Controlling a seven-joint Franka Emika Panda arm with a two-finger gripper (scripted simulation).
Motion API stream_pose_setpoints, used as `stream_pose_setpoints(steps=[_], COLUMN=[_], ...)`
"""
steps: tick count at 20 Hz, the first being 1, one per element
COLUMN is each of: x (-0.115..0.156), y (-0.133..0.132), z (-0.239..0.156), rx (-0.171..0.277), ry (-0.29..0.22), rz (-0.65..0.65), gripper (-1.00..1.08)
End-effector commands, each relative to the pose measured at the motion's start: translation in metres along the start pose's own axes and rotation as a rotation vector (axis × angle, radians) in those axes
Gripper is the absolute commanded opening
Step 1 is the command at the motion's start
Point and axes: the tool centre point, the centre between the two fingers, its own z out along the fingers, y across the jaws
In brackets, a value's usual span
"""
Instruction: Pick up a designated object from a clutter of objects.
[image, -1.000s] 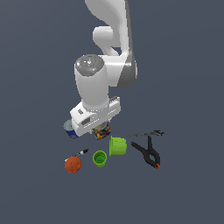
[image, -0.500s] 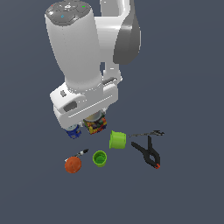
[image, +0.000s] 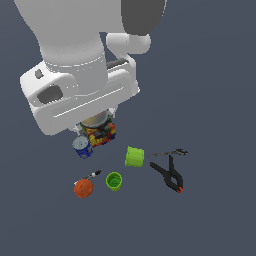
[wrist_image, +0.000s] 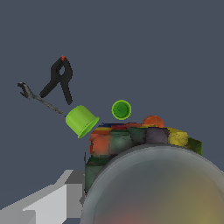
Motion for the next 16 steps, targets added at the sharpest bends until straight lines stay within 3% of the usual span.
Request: stream_pose_setpoints(steps=[1,16], x=[0.003,0.009], y=[0.005,0.016], z=[-0.017,-0.050], rx=[-0.002,-0.002], ry=[0.002,0.001], rz=[0.000,0.000], gripper=[-1.00,-1.00])
